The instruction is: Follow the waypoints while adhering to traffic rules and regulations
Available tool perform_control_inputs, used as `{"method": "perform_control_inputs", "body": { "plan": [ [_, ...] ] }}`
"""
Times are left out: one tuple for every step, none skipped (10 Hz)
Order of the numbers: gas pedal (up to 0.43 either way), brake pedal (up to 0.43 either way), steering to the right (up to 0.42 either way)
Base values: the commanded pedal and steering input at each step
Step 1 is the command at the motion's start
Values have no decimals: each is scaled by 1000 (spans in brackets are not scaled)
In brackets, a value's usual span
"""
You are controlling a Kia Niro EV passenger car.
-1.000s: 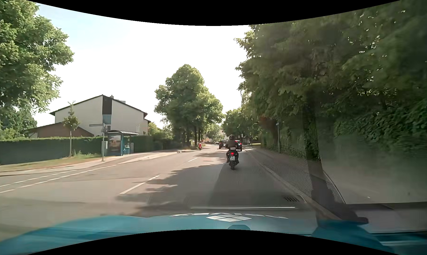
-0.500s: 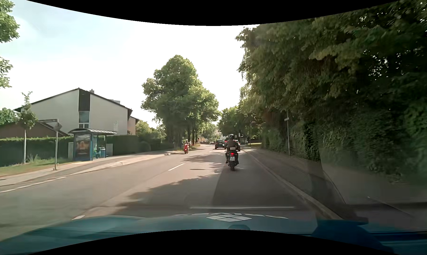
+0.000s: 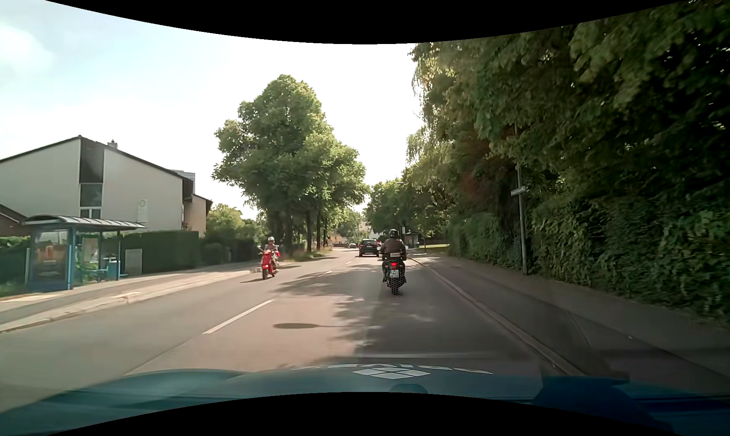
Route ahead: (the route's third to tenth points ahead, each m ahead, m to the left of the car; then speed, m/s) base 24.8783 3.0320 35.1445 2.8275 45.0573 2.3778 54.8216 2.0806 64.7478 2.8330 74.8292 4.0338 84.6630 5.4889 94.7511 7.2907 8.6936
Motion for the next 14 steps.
{"method": "perform_control_inputs", "body": {
  "plan": [
    [0, 116, 16],
    [0, 122, 15],
    [0, 128, 15],
    [0, 128, 12],
    [0, 134, 11],
    [0, 146, 8],
    [0, 165, 5],
    [0, 177, -1],
    [0, 189, -4],
    [0, 189, -4],
    [0, 201, -4],
    [0, 201, -4],
    [0, 201, -5],
    [0, 207, -5]
  ]
}}
